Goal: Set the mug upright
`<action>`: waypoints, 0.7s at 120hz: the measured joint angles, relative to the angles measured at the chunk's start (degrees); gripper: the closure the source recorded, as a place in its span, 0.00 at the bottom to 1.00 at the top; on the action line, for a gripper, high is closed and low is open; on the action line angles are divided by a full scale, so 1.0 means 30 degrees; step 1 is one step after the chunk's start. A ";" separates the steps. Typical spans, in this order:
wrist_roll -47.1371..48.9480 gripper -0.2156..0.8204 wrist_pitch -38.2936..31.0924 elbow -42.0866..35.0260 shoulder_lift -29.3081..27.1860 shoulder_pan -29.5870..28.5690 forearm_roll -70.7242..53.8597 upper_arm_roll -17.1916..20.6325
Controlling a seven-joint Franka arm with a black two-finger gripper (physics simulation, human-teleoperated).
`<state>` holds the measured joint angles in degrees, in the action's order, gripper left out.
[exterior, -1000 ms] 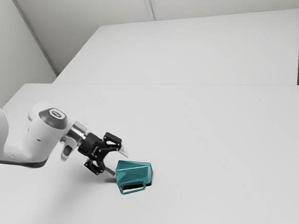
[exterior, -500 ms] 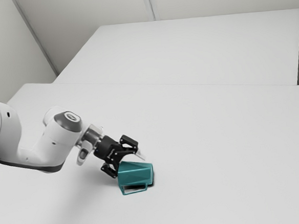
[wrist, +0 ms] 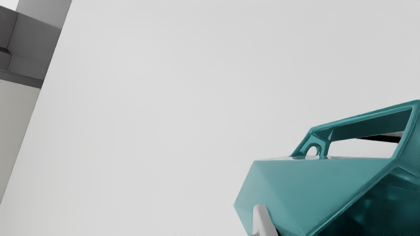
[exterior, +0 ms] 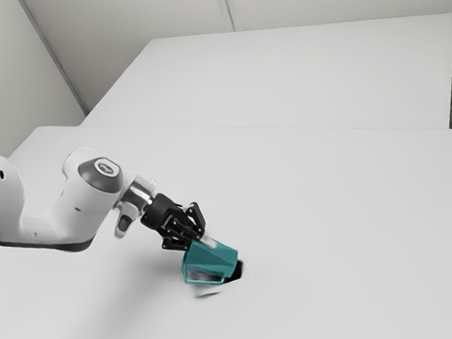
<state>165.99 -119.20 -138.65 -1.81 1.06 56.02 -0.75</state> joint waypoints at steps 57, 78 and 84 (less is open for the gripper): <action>0.0000 0.97 -0.1929 0.0209 -0.2136 0.0062 -0.7379 0.0826; 0.0000 0.97 -0.2924 0.1558 -0.1669 0.0156 -1.2995 0.0834; 0.0000 0.97 -0.3083 0.2021 -0.1340 0.0228 -1.4257 0.0834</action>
<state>165.99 -128.45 -132.58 -5.83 1.74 13.24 1.75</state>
